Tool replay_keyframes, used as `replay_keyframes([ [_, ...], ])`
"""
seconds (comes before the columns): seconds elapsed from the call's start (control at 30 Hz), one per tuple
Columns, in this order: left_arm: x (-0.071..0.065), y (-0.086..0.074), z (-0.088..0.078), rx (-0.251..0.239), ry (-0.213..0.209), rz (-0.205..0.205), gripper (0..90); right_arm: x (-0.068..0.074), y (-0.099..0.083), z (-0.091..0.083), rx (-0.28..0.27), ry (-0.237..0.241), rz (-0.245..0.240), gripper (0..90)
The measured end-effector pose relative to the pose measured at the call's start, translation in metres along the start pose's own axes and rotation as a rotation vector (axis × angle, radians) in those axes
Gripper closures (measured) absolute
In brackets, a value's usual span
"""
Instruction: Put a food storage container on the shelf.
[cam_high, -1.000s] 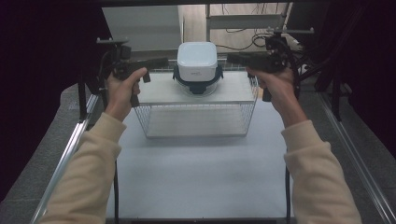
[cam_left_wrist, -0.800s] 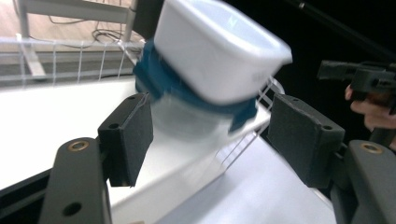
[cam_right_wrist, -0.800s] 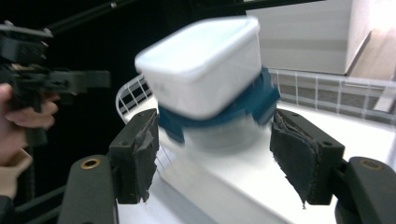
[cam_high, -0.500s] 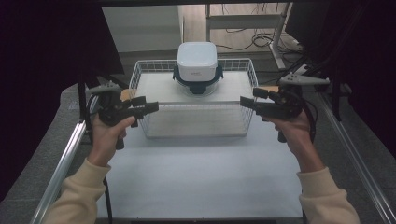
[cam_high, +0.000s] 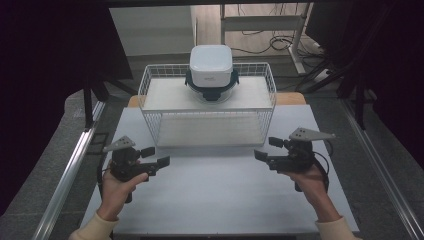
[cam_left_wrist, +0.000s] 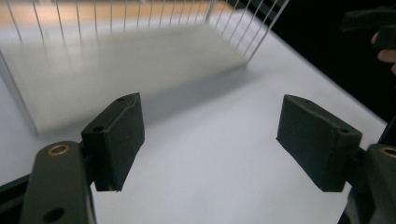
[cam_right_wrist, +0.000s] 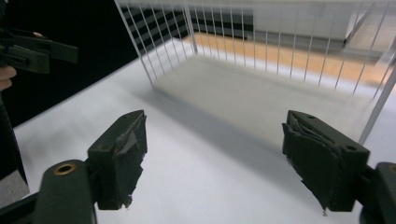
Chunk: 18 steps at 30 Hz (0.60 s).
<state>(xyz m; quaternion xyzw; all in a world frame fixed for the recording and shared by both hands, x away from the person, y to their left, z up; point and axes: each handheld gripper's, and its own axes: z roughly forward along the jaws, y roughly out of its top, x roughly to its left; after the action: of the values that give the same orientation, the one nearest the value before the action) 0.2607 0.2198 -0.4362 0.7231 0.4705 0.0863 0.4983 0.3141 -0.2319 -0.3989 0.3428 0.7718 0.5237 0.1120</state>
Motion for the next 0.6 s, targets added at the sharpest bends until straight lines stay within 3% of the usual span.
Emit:
replay_keyframes([
  [0.07, 0.002, -0.010, 0.004, 0.022, 0.012, -0.006, 22.1, -0.001, -0.021, 0.005, 0.042, -0.012, 0.017, 19.9],
  [0.1, 0.003, -0.015, 0.008, 0.048, 0.014, -0.008, 22.1, -0.001, -0.021, 0.005, 0.042, -0.012, 0.017, 19.9],
  [0.13, 0.005, -0.019, 0.011, 0.068, 0.019, -0.004, 21.6, -0.001, -0.034, 0.009, 0.079, -0.027, 0.028, 19.8],
  [0.27, 0.012, -0.028, 0.016, 0.096, 0.047, -0.018, 21.4, -0.003, -0.051, 0.015, 0.136, -0.064, 0.032, 19.7],
  [0.37, 0.012, -0.028, 0.016, 0.094, 0.052, -0.018, 21.4, -0.002, -0.054, 0.017, 0.155, -0.068, 0.023, 19.7],
  [0.6, 0.009, -0.027, 0.017, 0.095, 0.049, -0.009, 21.5, -0.001, -0.053, 0.015, 0.142, -0.065, 0.018, 19.7],
])
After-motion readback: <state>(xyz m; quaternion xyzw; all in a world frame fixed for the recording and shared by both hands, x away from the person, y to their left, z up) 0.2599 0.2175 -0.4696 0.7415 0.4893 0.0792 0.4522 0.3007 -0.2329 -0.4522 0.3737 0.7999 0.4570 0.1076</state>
